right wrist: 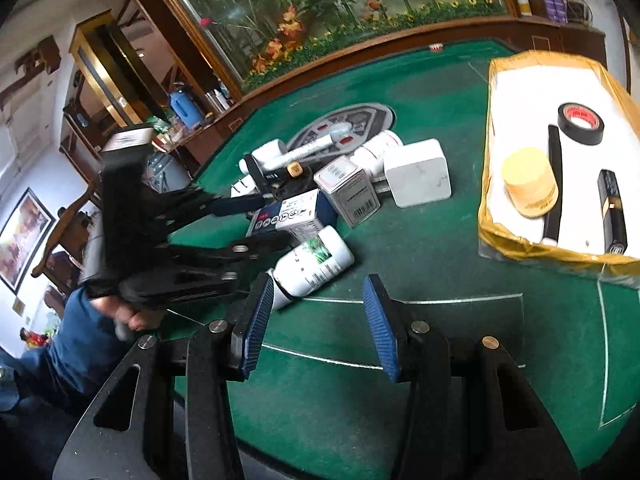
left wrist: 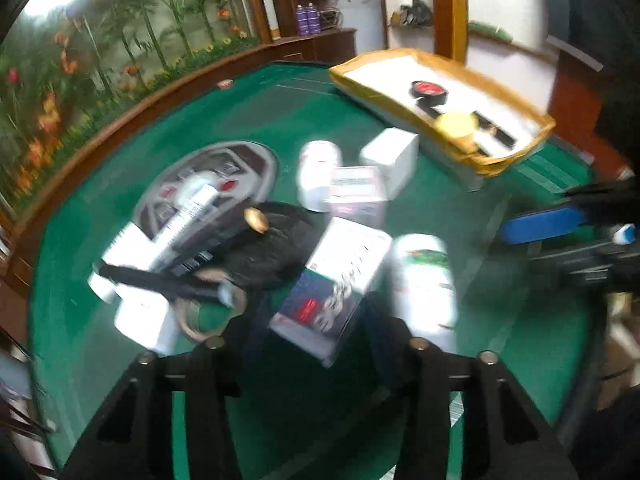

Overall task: Organize rigid objects
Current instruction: 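Grasp the white medicine box with the left gripper while the right gripper returns, then grasp the white green-labelled bottle with the right gripper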

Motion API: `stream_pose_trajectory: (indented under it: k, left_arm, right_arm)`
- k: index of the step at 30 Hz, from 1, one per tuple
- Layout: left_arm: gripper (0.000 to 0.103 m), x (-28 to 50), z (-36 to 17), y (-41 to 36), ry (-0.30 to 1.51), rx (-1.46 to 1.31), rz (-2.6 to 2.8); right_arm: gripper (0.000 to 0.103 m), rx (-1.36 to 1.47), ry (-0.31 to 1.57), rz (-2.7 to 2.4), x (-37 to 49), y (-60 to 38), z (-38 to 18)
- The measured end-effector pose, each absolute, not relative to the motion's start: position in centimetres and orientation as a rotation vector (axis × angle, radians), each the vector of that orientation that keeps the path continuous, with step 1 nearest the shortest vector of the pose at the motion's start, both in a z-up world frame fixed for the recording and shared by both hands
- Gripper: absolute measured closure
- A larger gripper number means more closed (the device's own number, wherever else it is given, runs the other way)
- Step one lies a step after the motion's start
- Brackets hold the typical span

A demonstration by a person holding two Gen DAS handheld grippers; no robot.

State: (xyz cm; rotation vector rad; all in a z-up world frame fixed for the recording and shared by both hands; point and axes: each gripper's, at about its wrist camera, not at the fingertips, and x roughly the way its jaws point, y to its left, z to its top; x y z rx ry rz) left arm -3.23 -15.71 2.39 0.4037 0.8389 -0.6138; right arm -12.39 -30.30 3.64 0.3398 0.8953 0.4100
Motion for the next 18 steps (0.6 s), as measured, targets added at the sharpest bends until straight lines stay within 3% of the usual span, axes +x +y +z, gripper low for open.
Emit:
stream_pose_trajectory:
  k: [18]
  left_arm:
    - [0.059, -0.9, 0.7, -16.4, 0.959, 0.31, -0.473]
  right_arm:
    - [0.056, 0.391, 0.969, 0.329, -12.0, -29.6, 2.7]
